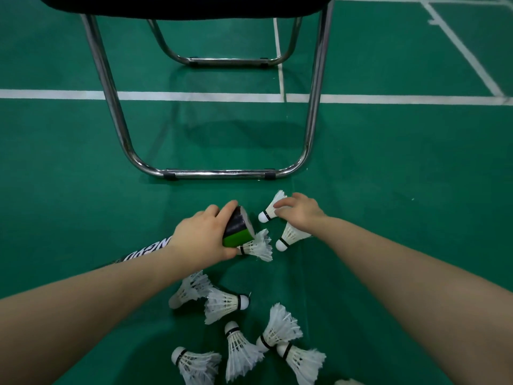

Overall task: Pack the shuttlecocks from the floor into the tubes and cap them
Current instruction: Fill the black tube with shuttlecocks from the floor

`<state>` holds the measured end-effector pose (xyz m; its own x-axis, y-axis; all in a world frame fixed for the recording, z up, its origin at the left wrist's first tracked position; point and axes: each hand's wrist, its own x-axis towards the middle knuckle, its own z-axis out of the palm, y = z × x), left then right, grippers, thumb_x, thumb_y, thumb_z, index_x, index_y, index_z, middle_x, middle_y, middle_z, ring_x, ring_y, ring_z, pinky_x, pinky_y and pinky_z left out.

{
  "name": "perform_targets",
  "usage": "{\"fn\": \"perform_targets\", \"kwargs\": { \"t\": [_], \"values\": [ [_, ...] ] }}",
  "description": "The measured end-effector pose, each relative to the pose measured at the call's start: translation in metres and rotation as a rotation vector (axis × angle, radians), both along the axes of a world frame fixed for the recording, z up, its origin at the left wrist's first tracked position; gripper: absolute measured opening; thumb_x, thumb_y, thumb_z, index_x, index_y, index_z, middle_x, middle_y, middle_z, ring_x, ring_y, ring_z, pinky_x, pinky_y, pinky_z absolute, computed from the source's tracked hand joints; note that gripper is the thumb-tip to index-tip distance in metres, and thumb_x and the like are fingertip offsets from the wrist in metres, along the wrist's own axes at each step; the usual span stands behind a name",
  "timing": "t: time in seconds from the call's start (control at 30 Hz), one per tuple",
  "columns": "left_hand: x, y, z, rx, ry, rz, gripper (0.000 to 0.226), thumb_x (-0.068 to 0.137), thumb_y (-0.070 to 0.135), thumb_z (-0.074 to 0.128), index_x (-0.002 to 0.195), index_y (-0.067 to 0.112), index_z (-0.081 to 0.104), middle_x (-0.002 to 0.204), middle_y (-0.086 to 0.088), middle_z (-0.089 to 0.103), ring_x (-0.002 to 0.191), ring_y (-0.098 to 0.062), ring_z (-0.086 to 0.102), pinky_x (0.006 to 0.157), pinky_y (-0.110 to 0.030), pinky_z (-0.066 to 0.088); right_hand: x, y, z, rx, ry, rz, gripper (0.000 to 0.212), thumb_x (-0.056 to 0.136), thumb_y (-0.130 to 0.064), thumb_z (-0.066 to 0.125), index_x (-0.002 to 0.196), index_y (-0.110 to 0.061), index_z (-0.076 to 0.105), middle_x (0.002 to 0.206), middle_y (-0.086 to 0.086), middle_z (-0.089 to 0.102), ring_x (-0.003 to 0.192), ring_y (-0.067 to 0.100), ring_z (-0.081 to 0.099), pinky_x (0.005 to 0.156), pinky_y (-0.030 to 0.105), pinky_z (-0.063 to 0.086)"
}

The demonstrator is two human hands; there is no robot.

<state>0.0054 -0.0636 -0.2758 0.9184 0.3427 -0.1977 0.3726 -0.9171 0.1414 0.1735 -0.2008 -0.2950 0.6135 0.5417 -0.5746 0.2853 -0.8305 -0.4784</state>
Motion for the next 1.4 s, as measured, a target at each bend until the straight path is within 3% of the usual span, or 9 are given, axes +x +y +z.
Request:
{"fn": "perform_targets", "kwargs": {
  "t": [0.17,0.43,0.7,0.83,0.97,1.1,1.2,1.3,1.4],
  "values": [
    [0.000,-0.001,-0.005,0.001,-0.021,-0.006,0.089,0.076,0.061,0.060,0.144,0.031,0.011,0.113,0.001,0.049,0.098,-0.019,0.054,0.071,-0.031,0.050,-0.007,0.004,0.000,0.105,0.178,-0.100,0.039,0.098,-0.028,0.040,0.133,-0.014,0.048,0.145,0.005,0.041,0.131,0.024,0.039,0.107,0.034,0.029],
    [-0.002,0.008,-0.009,0.009,0.006,0.054,0.090,0.074,0.061,0.061,0.143,0.031,0.011,0.112,0.000,0.050,0.096,-0.019,0.054,0.068,-0.031,0.049,-0.018,-0.001,0.043,0.512,0.260,-0.306,0.029,0.098,-0.019,0.041,0.110,-0.015,0.067,0.119,-0.002,0.060,0.108,0.013,0.051,0.089,0.022,0.030],
    [-0.005,0.015,-0.004,-0.014,0.000,0.105,0.091,0.072,0.061,0.064,0.141,0.032,0.012,0.111,0.001,0.051,0.092,-0.019,0.055,0.068,-0.033,0.052,-0.028,0.002,0.056,0.592,0.242,-0.200,0.027,0.097,-0.015,0.042,0.107,-0.012,0.067,0.112,-0.002,0.064,0.101,0.008,0.053,0.093,0.023,0.035],
    [-0.001,0.010,0.001,-0.018,-0.025,0.089,0.090,0.073,0.060,0.064,0.141,0.030,0.013,0.113,-0.001,0.051,0.096,-0.020,0.056,0.069,-0.032,0.051,-0.047,0.009,0.048,0.532,0.391,-0.096,0.027,0.098,-0.021,0.041,0.113,-0.015,0.063,0.108,0.001,0.064,0.099,0.015,0.056,0.091,0.027,0.040],
    [0.007,-0.003,0.007,-0.035,-0.042,0.055,0.092,0.072,0.058,0.065,0.143,0.031,0.014,0.115,0.000,0.051,0.101,-0.021,0.056,0.072,-0.033,0.050,-0.060,0.017,0.042,0.490,0.547,-0.091,0.038,0.096,-0.037,0.043,0.126,-0.013,0.047,0.091,-0.007,0.053,0.078,0.003,0.048,0.071,0.018,0.036],
    [0.009,-0.017,0.010,-0.026,-0.087,-0.043,0.091,0.075,0.058,0.062,0.145,0.033,0.010,0.117,0.001,0.049,0.105,-0.020,0.053,0.077,-0.032,0.048,-0.054,0.015,0.031,0.436,0.806,0.002,0.072,0.075,-0.048,0.062,0.134,-0.012,0.040,0.126,0.005,0.051,0.114,0.017,0.053,0.100,0.031,0.041],
    [0.007,-0.022,0.008,0.032,-0.079,-0.140,0.090,0.076,0.060,0.058,0.146,0.032,0.008,0.122,0.001,0.047,0.110,-0.021,0.051,0.084,-0.034,0.047,-0.051,0.006,0.024,0.399,0.937,0.093,0.056,0.076,-0.043,0.062,0.125,-0.020,0.047,0.125,0.004,0.054,0.113,0.016,0.055,0.103,0.033,0.040],
    [0.009,-0.021,0.007,0.044,-0.070,-0.144,0.091,0.076,0.059,0.059,0.146,0.031,0.007,0.120,0.000,0.047,0.109,-0.021,0.051,0.082,-0.033,0.047,-0.055,0.004,0.019,0.495,0.816,-0.108,0.054,0.075,-0.050,0.062,0.114,-0.013,0.057,0.111,0.008,0.062,0.101,0.017,0.061,0.097,0.034,0.045],
    [0.007,-0.016,0.002,0.048,-0.047,-0.106,0.092,0.076,0.061,0.060,0.145,0.030,0.007,0.119,-0.001,0.048,0.106,-0.021,0.052,0.077,-0.034,0.050,-0.048,-0.004,0.021,0.475,0.437,-0.237,0.028,0.092,-0.038,0.050,0.096,-0.015,0.064,0.093,0.005,0.066,0.089,0.019,0.062,0.090,0.036,0.048]
  ]
}}
